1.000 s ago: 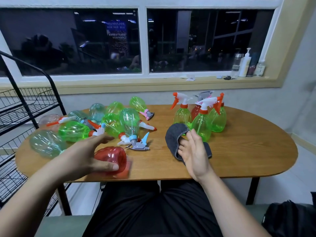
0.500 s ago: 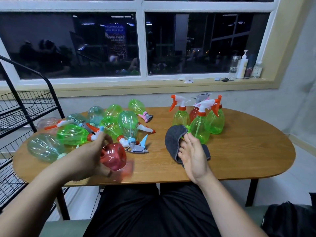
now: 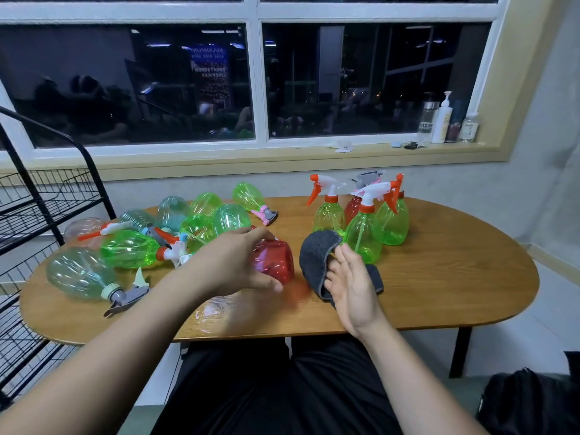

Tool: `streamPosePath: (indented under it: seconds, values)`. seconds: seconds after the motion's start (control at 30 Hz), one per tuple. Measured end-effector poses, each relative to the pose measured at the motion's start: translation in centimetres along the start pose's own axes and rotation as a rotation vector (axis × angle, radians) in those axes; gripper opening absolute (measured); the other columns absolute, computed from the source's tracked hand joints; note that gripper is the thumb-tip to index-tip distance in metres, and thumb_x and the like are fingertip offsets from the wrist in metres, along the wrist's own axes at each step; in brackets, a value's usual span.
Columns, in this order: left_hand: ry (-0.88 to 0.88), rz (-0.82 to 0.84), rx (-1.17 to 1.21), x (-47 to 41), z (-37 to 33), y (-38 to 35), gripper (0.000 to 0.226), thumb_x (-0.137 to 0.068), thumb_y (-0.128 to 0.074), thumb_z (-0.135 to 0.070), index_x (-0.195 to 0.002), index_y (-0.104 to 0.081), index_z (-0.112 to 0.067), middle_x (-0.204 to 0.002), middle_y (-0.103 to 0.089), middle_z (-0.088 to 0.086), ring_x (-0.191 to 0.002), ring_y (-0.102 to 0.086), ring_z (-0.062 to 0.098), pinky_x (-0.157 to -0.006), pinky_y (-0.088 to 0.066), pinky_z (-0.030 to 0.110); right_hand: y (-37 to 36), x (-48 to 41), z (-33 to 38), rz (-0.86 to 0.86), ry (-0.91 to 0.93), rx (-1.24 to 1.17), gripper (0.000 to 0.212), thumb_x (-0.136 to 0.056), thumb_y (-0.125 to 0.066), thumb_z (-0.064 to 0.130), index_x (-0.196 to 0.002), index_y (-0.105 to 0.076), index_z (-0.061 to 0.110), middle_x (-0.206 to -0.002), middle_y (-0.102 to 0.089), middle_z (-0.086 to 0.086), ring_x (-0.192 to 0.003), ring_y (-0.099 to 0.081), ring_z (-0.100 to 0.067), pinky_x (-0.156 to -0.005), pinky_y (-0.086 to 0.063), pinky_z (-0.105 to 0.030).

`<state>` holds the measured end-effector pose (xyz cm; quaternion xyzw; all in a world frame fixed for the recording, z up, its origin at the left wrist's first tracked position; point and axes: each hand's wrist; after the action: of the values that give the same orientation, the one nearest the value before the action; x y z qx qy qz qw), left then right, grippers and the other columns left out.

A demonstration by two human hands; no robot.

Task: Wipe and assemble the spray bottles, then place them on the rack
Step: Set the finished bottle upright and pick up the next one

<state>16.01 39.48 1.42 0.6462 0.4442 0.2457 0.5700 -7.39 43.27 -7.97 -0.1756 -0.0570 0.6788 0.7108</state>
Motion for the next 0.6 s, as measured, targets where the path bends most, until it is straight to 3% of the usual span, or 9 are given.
streamPosePath:
  seconds: [0.1,0.2,0.33,0.4,0.5,0.6]
  values:
    - [-0.005,0.043,-0.093,-1.1,-0.9,-1.2,0.103,-0.061,-0.088,-0.074,-0.149,-0.046,-0.042,-0.131,-0.056,-0.007,-0.116,-0.062,0.022,-0.092,-0.057,0.040,-0.3,0.0,-0.1,0.000,-0.006,0.019,0.077,-0.085,-0.059,0.077,-0.149,-0.055,0.033,-0.155,-0.058,0.004,-0.144,-0.053,-0.014,-0.127,-0.034,-0.047]
    - [0.001,0.061,-0.184,-1.8,-1.7,-2.5,0.105,-0.065,-0.086,-0.073,-0.155,-0.042,-0.041,-0.134,-0.054,-0.005,-0.120,-0.061,0.023,-0.088,-0.055,0.037,-0.4,0.0,-0.6,-0.008,0.028,0.037,0.104,-0.076,-0.068,0.085,-0.161,-0.042,0.031,-0.162,-0.049,0.008,-0.146,-0.048,-0.009,-0.129,-0.030,-0.049]
    - [0.006,0.042,-0.197,-2.1,-1.8,-3.6,0.110,-0.067,-0.084,-0.075,-0.159,-0.037,-0.036,-0.142,-0.053,-0.005,-0.127,-0.059,0.023,-0.091,-0.055,0.038,-0.8,0.4,-0.2,-0.023,0.078,0.127,0.110,-0.074,-0.067,0.082,-0.164,-0.037,0.027,-0.165,-0.043,0.014,-0.151,-0.040,-0.006,-0.130,-0.027,-0.047]
    - [0.009,0.052,-0.160,-2.0,-1.6,-4.0,0.115,-0.067,-0.083,-0.077,-0.162,-0.031,-0.036,-0.153,-0.048,-0.006,-0.134,-0.056,0.023,-0.093,-0.053,0.039,-1.1,0.8,0.4,-0.005,0.087,0.179,0.094,-0.083,-0.063,0.074,-0.160,-0.045,0.023,-0.160,-0.049,0.014,-0.150,-0.043,-0.009,-0.128,-0.031,-0.047]
    - [0.020,0.065,-0.065,-1.1,-0.8,-4.2,0.126,-0.060,-0.083,-0.082,-0.164,-0.023,-0.041,-0.164,-0.036,-0.010,-0.142,-0.050,0.021,-0.100,-0.053,0.041,-1.0,1.0,0.7,0.038,0.136,0.347,0.036,-0.107,-0.055,0.048,-0.131,-0.067,0.025,-0.135,-0.069,0.004,-0.135,-0.059,-0.016,-0.113,-0.047,-0.040]
    - [0.009,0.051,0.012,0.3,0.6,-3.6,0.125,-0.057,-0.080,-0.086,-0.161,-0.021,-0.049,-0.156,-0.040,-0.011,-0.137,-0.051,0.020,-0.101,-0.053,0.043,-1.2,1.1,0.6,0.044,0.159,0.424,0.023,-0.109,-0.054,0.040,-0.126,-0.067,0.031,-0.127,-0.072,0.004,-0.124,-0.065,-0.016,-0.104,-0.050,-0.036]
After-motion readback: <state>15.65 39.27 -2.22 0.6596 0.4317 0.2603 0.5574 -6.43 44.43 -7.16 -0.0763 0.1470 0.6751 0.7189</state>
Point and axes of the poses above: each hand's wrist, its own x-axis away from the middle knuckle, its own y-axis out of the back of the hand, z = x × y
